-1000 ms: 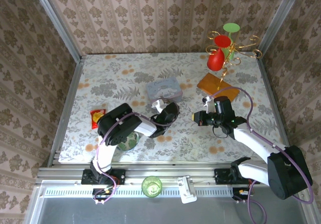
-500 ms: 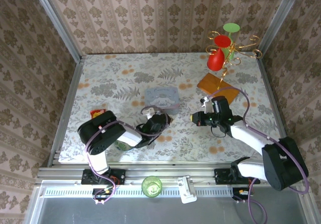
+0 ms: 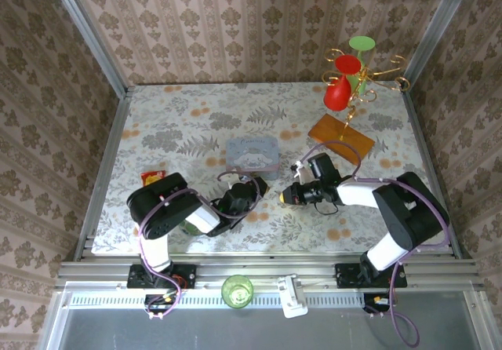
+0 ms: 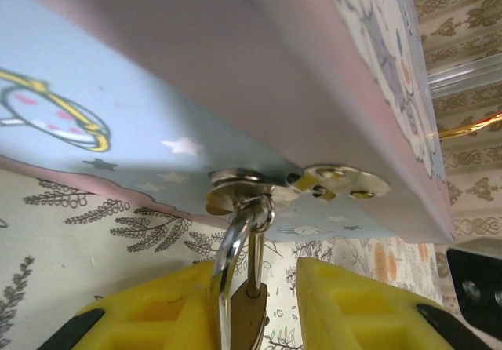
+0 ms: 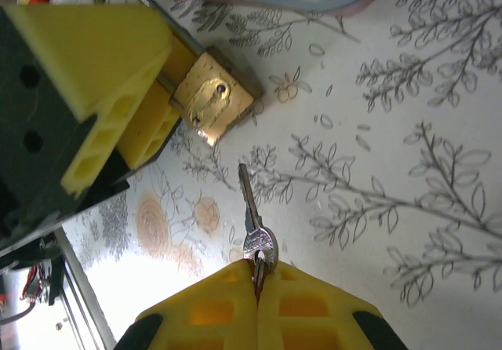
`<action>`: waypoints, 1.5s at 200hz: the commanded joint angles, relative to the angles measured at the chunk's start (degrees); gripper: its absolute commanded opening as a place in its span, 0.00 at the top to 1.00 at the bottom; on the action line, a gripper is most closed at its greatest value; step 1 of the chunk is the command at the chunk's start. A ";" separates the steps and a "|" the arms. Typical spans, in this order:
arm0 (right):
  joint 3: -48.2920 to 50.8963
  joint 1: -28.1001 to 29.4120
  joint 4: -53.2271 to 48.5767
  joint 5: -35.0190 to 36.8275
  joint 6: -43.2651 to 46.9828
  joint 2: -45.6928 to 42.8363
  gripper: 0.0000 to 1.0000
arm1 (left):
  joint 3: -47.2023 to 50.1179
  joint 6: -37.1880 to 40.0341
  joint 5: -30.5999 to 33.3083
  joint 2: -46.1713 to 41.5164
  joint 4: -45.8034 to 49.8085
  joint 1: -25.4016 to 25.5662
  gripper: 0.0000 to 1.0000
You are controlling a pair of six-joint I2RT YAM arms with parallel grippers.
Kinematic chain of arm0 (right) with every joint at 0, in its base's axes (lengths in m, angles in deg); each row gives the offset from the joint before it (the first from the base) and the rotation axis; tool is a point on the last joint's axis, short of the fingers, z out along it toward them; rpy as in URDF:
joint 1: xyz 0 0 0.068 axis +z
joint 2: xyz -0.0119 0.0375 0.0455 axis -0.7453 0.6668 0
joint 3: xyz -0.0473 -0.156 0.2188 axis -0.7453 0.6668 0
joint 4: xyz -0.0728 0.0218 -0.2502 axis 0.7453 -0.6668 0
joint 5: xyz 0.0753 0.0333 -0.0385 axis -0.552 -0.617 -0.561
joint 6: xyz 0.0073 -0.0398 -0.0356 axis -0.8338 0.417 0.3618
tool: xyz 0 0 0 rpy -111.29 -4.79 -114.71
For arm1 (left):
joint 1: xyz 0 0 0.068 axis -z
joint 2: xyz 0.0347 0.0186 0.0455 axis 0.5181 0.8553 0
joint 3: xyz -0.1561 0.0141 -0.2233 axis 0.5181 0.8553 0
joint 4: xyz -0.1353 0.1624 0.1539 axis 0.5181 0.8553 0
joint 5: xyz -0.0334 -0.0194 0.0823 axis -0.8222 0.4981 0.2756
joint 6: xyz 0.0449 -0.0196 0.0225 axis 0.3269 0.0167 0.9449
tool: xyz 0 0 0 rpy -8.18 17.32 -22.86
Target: Unlock the padlock with the key
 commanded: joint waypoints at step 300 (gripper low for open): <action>-20.37 -3.73 -11.49 18.82 3.99 -1.22 1.00 | -2.21 -5.58 3.31 -1.69 22.56 4.73 0.60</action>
